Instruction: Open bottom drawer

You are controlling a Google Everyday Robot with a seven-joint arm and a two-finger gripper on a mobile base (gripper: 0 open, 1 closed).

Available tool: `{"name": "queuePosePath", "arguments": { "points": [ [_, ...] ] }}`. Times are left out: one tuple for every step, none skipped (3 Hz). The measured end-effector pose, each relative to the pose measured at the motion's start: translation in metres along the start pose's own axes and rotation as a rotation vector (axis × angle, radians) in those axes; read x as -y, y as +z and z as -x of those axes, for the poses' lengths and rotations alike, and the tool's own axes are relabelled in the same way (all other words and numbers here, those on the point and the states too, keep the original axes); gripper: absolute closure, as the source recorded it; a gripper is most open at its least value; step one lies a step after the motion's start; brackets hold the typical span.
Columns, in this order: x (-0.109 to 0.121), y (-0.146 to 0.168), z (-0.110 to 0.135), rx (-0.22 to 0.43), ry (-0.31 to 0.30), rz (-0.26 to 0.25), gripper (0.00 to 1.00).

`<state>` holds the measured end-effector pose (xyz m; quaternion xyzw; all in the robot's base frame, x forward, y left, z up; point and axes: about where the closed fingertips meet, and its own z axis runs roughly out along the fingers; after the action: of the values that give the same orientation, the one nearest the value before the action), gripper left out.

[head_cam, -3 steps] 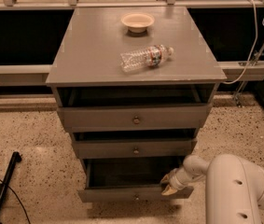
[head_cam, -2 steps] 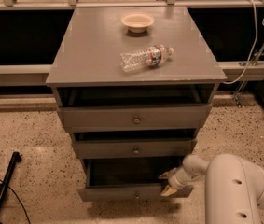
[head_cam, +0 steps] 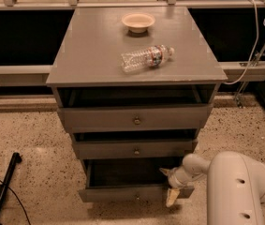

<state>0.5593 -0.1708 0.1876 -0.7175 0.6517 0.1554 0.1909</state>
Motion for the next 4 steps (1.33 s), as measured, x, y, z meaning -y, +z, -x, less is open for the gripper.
{"name": "queuePosePath", "arguments": {
  "points": [
    [0.001, -0.002, 0.002, -0.002, 0.018, 0.032, 0.0],
    [0.001, -0.002, 0.002, -0.002, 0.019, 0.034, 0.0],
    [-0.005, 0.006, -0.004, -0.001, 0.04, 0.064, 0.0],
    [-0.022, 0.011, -0.007, -0.011, 0.061, 0.103, 0.0]
  ]
}}
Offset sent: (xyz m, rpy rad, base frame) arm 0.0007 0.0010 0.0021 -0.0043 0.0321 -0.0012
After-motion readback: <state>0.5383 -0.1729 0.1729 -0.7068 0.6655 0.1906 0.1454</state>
